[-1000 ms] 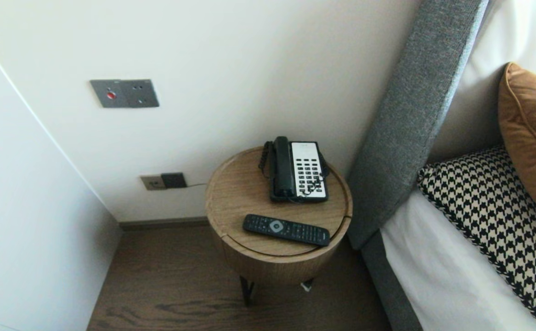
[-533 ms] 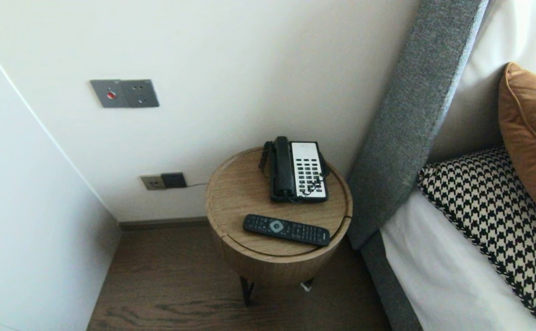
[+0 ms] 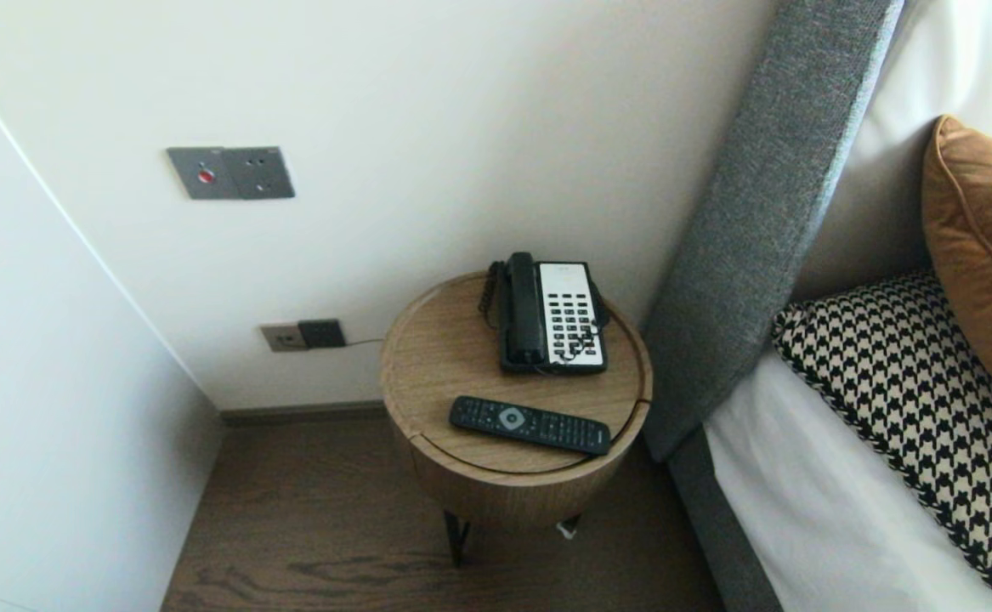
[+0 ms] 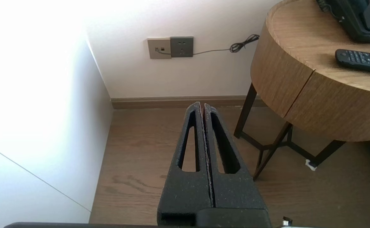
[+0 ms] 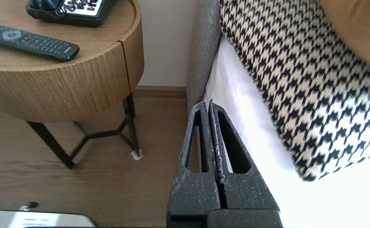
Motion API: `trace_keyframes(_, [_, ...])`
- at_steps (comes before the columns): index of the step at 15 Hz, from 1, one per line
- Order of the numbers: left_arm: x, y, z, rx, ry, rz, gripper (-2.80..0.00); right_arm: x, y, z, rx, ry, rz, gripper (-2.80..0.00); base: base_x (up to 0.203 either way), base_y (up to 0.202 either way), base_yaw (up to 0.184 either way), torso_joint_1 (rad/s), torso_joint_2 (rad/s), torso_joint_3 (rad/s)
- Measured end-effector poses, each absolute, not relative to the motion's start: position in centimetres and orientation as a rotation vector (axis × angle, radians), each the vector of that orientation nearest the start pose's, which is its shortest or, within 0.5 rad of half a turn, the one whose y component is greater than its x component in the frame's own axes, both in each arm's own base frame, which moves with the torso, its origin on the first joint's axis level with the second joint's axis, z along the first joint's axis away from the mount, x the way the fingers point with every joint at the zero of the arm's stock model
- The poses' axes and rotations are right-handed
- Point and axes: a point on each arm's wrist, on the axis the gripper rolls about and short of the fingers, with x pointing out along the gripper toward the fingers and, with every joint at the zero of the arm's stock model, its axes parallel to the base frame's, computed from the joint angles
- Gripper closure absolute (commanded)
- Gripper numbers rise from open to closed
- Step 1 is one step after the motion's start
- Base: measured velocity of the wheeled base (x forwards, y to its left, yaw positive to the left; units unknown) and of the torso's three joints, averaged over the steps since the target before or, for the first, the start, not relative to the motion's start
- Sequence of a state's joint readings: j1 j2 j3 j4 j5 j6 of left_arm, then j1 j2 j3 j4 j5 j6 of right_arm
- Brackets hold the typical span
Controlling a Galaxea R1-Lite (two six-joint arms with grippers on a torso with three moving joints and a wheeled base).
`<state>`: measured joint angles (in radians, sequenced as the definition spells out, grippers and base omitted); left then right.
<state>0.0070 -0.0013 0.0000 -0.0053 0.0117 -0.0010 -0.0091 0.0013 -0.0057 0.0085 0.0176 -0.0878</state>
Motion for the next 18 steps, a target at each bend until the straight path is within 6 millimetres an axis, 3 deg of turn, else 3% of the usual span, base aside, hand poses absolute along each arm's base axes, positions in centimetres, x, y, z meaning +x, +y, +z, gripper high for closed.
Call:
trace_keyframes(3, [-2.29,0.01,7.60,-0.001,-0.007,0.019,0.00,-2.32,0.02,7.69,-0.010,-0.004,-0.009,0.00,0.000,0.000,0.000,0.000,0.00,0.000])
trace_keyframes(18, [-2.29,0.01,7.60,-0.001,-0.007,0.019,0.00,-2.33,0.02,7.71,0.003,-0.006,-0.011,0.00,0.000,0.000,0.000,0.000,0.00,0.000])
